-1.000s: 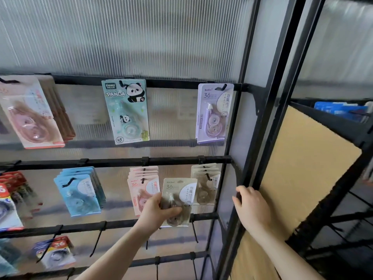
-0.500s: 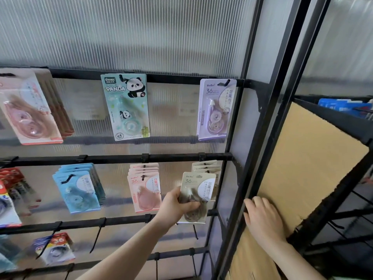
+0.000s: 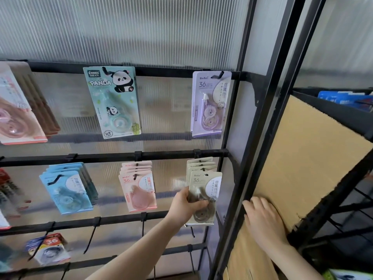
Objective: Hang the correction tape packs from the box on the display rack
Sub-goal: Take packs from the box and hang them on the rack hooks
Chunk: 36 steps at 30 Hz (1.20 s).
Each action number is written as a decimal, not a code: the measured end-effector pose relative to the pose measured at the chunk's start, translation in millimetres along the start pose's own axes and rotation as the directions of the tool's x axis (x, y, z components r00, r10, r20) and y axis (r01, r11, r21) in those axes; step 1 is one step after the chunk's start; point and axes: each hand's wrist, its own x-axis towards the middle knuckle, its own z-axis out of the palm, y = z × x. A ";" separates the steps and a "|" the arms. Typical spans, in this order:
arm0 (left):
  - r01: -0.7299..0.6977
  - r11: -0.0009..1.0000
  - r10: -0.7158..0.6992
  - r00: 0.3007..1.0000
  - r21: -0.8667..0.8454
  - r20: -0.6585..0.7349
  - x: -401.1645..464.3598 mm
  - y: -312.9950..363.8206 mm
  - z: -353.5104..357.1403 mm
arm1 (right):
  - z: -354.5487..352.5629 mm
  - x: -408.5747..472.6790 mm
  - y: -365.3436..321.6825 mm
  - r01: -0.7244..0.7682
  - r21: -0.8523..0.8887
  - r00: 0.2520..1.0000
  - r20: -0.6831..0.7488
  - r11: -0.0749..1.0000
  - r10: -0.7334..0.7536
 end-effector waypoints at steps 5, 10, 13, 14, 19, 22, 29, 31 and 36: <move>0.031 1.000 -0.031 0.999 0.000 -0.032 7.9 -6.1 5.9 | -0.9 -0.1 0.2 0.013 0.006 1.000 -0.025 1.000 -0.013; 0.080 0.997 -0.080 0.994 -0.009 -0.079 13.4 -13.2 10.9 | -1.9 -0.1 -0.5 0.017 0.011 1.000 -0.026 1.000 -0.017; 0.091 0.996 -0.091 0.992 -0.004 -0.093 19.3 -16.5 11.6 | -2.3 0.0 -0.5 0.020 0.018 1.000 -0.025 1.000 -0.020; 0.091 0.996 -0.090 0.992 0.005 -0.093 21.4 -16.9 11.5 | -2.0 0.1 -0.3 0.021 0.018 1.000 -0.024 1.000 -0.020; 0.084 0.994 -0.078 0.992 0.065 -0.096 30.5 -18.5 11.3 | -1.5 0.5 -0.5 0.020 0.011 1.000 -0.022 1.000 -0.020; 0.079 0.993 -0.070 0.993 0.085 -0.097 34.1 -19.6 12.4 | -0.6 -0.5 -0.3 0.022 0.014 0.999 -0.026 1.000 -0.022; 0.066 0.995 -0.059 0.995 0.078 -0.081 40.1 -19.4 12.5 | -0.1 -1.4 0.5 0.021 0.028 0.999 -0.026 0.999 -0.020; 0.060 0.995 -0.054 0.995 0.075 -0.080 40.6 -19.9 11.6 | 0.4 -1.7 0.7 0.020 0.027 0.999 -0.026 0.999 -0.019; 0.028 0.994 -0.017 0.995 0.106 -0.101 38.5 -20.1 8.1 | 1.7 -1.2 0.1 0.019 0.027 0.999 -0.026 0.999 -0.019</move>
